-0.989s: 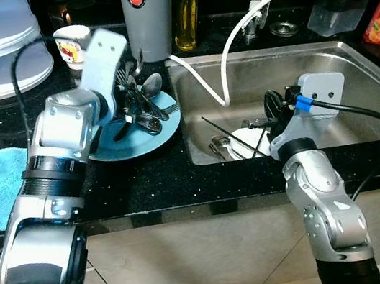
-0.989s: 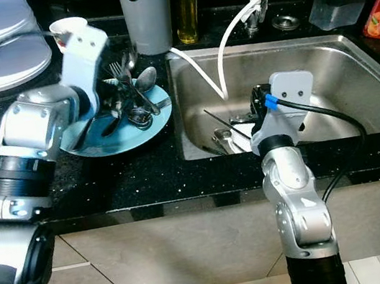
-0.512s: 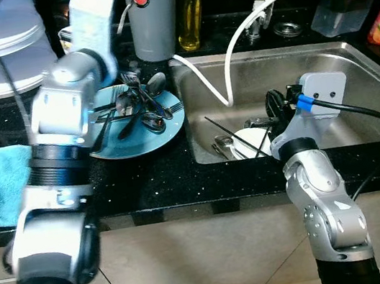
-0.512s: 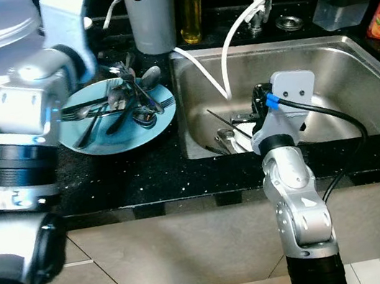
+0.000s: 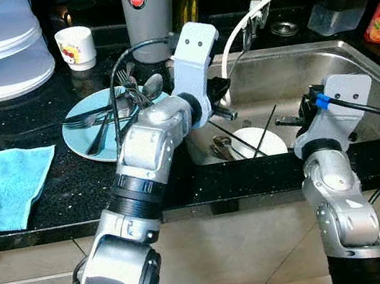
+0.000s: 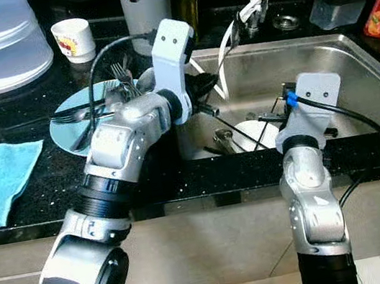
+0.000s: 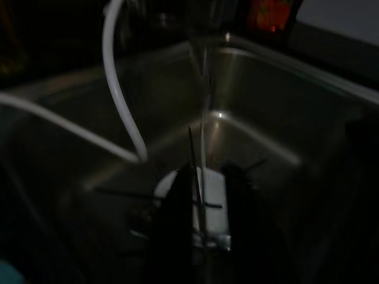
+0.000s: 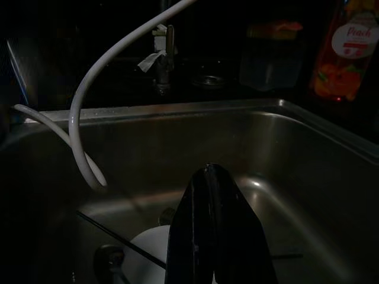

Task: Kitchen organization

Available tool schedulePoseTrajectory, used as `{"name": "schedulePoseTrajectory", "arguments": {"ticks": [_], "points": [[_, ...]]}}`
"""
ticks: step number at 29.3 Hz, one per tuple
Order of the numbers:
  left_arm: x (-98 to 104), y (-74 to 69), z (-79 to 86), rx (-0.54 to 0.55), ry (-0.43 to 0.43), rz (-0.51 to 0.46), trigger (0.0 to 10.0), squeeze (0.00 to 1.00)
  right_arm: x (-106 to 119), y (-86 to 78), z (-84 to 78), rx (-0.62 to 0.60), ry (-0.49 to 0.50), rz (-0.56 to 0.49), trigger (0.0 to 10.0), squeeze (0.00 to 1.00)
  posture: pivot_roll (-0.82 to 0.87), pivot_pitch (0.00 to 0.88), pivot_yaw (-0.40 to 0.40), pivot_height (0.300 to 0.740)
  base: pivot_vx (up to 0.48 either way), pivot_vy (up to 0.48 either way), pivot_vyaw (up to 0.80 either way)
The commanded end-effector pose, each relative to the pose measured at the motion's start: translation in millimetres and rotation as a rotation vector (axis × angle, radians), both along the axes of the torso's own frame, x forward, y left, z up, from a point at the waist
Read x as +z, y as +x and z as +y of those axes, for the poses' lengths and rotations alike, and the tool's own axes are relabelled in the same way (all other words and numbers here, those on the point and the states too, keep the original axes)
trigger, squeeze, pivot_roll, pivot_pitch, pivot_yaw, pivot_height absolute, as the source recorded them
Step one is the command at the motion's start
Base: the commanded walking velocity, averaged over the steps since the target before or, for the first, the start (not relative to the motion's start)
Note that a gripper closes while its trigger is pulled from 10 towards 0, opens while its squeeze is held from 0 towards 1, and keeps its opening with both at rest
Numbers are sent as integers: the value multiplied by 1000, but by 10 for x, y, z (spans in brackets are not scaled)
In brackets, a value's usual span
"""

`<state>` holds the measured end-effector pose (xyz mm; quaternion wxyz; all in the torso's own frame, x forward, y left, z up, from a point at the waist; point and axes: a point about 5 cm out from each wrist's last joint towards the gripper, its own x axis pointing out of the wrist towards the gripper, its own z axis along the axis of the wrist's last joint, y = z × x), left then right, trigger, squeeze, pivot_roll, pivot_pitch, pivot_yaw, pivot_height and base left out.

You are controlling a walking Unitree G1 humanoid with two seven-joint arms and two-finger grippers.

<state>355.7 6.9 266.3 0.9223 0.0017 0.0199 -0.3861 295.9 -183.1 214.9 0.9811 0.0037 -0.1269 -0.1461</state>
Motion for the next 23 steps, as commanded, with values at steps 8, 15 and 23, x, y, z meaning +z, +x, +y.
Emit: {"name": "schedulePoseTrajectory", "arguments": {"ticks": [8,15,23], "points": [[209,-92,49,34,-146,-112,10000,0,109,-21,44,33,-23,-66,10000,0,213,59,-35,740,0,0,0],[306,14,437,283,88,-103,10000,0,150,-15,118,95,-9,-91,10000,0,229,71,-47,740,0,0,0],[302,267,847,576,73,56,10000,0,150,17,185,131,4,-93,10000,0,228,69,-51,740,0,0,0]]}}
